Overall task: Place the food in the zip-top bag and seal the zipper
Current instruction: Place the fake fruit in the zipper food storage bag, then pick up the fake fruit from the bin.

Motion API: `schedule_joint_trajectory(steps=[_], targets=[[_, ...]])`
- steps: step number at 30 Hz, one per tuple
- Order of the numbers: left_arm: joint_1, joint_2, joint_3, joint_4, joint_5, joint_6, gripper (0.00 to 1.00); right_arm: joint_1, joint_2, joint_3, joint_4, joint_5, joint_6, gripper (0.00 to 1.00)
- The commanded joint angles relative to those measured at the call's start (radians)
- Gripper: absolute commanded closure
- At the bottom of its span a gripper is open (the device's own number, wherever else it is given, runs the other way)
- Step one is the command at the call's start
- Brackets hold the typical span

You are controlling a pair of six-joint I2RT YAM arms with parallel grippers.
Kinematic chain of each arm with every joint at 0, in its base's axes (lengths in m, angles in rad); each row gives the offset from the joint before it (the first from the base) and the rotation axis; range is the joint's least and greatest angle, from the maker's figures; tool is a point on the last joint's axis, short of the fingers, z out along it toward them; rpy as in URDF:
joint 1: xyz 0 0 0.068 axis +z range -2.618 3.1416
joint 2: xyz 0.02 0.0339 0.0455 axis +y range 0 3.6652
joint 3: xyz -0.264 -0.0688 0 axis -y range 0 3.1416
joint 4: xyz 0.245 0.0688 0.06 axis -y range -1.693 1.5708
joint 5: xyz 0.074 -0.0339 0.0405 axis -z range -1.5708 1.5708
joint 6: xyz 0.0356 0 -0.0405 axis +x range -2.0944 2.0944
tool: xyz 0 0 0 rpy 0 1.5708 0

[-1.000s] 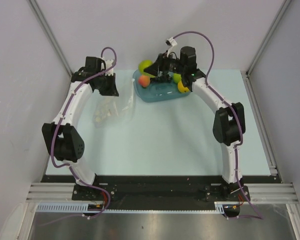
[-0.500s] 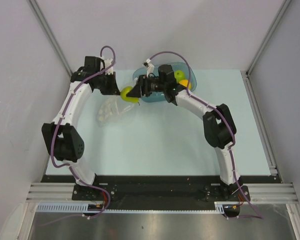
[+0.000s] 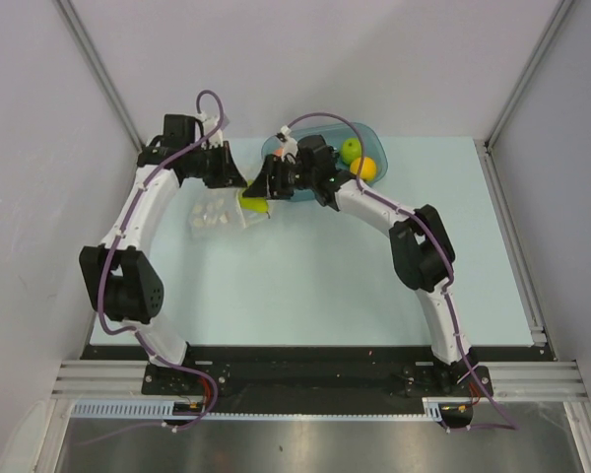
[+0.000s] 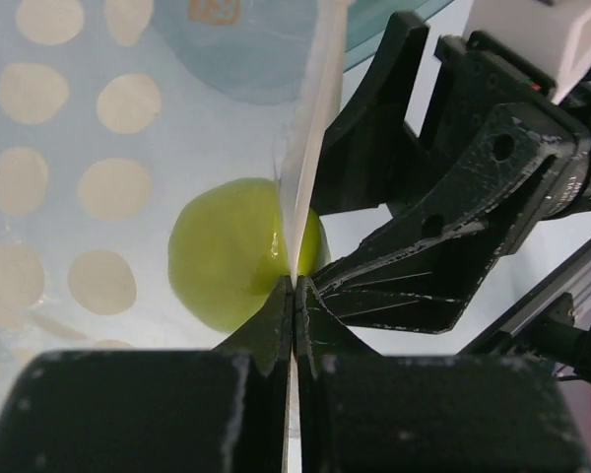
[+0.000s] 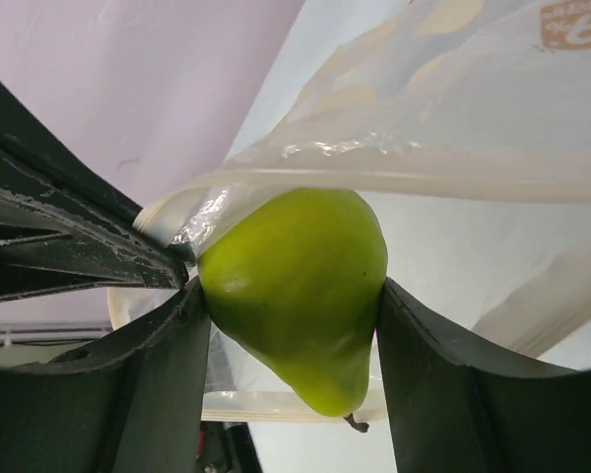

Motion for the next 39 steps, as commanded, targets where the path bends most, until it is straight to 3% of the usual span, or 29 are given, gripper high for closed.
schedule_joint_trajectory(steps=[1, 4, 6, 8, 10, 16, 19, 23, 24, 27, 30, 34, 39], targets=[[0.000, -0.083, -0.046, 0.085, 0.095, -0.054, 1.00, -0.004, -0.026, 0.045, 0.095, 0.007, 0.209, 0.52], [0.013, -0.078, -0.060, 0.093, 0.116, -0.083, 1.00, -0.010, -0.032, 0.051, 0.121, -0.004, 0.327, 0.48], [0.029, -0.078, -0.074, 0.104, 0.130, -0.106, 1.00, -0.012, -0.035, 0.056, 0.118, -0.005, 0.348, 0.32], [0.048, -0.077, -0.078, 0.118, 0.139, -0.127, 1.00, -0.012, -0.044, 0.053, 0.105, 0.010, 0.334, 0.07], [0.057, -0.072, -0.078, 0.121, 0.148, -0.134, 0.99, -0.019, -0.054, 0.047, 0.098, 0.018, 0.328, 0.02], [0.079, -0.069, -0.092, 0.127, 0.181, -0.143, 0.99, -0.068, -0.063, 0.045, 0.155, -0.029, 0.368, 0.00], [0.088, -0.069, -0.094, 0.124, 0.185, -0.141, 1.00, -0.101, -0.083, 0.048, 0.195, -0.030, 0.262, 0.00], [0.094, -0.064, -0.075, 0.105, 0.168, -0.117, 1.00, -0.125, -0.075, 0.114, 0.082, 0.087, -0.170, 0.00], [0.094, -0.063, -0.072, 0.096, 0.161, -0.112, 1.00, -0.125, -0.063, 0.155, 0.062, 0.142, -0.356, 0.00], [0.094, -0.063, -0.063, 0.087, 0.145, -0.097, 1.00, -0.138, -0.005, 0.191, 0.055, 0.255, -0.531, 0.00], [0.095, -0.061, -0.062, 0.085, 0.136, -0.089, 1.00, -0.167, 0.069, 0.251, 0.075, 0.231, -0.560, 0.00], [0.100, -0.052, -0.057, 0.076, 0.127, -0.083, 1.00, -0.210, 0.187, 0.353, 0.125, 0.245, -0.355, 0.06], [0.106, -0.043, -0.052, 0.069, 0.122, -0.078, 1.00, -0.184, 0.245, 0.375, 0.171, 0.309, -0.314, 0.06]])
